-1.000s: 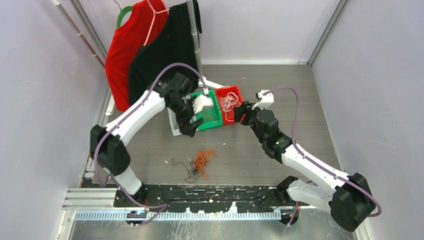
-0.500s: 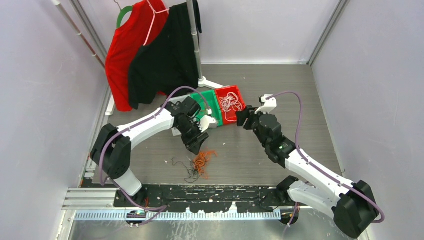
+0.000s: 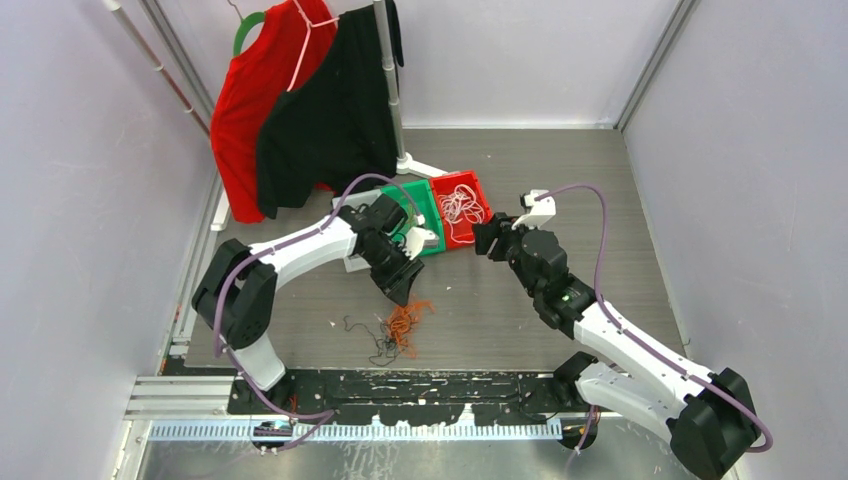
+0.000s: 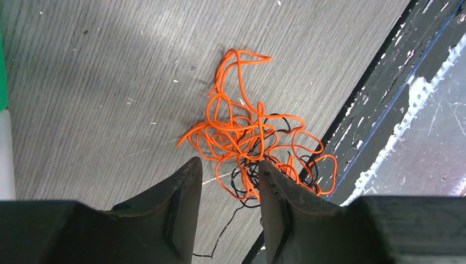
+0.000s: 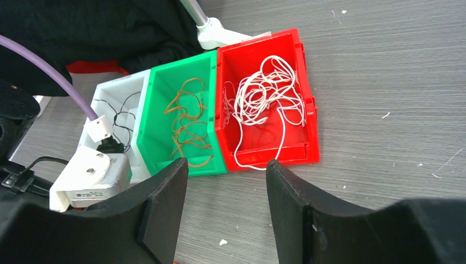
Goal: Untangle the cables
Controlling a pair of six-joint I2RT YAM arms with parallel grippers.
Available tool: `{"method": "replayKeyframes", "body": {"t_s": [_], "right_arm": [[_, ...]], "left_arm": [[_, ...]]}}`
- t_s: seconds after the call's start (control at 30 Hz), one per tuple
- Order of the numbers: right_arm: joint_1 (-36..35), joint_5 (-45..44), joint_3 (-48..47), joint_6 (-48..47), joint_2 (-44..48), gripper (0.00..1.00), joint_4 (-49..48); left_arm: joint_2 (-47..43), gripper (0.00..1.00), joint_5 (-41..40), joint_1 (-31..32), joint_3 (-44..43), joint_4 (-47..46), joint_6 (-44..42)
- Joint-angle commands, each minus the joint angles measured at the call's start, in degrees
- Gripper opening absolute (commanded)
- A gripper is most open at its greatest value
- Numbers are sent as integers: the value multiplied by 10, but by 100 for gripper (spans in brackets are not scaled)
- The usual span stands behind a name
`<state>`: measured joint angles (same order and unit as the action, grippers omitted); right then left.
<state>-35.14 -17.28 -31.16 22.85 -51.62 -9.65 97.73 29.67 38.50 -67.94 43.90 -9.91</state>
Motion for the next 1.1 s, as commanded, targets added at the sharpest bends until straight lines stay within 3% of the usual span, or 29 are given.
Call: {"method": "replayKeyframes", "body": {"t_s": [0.0,0.37,0.43,0.6,1.07], "right_arm": [[1,-3,-4,-6,7,59,-16],[1,-3,-7,-10,7,59,-17],[1,-3,-6,-8,7,58,-17],[1,7,-6,-6,5,58,-25],[-36,164,-15,7,-45,69,-134]], "left_arm": [[5,42,12,-1,4,-16,9],[-4,37,-10,-1,24,-11,-5],[-6,32,-11,0,25,-14,-5],[-20,1,-23,1,18,-6,-11],[-164,0,-95,1,-118,139,-25]]}}
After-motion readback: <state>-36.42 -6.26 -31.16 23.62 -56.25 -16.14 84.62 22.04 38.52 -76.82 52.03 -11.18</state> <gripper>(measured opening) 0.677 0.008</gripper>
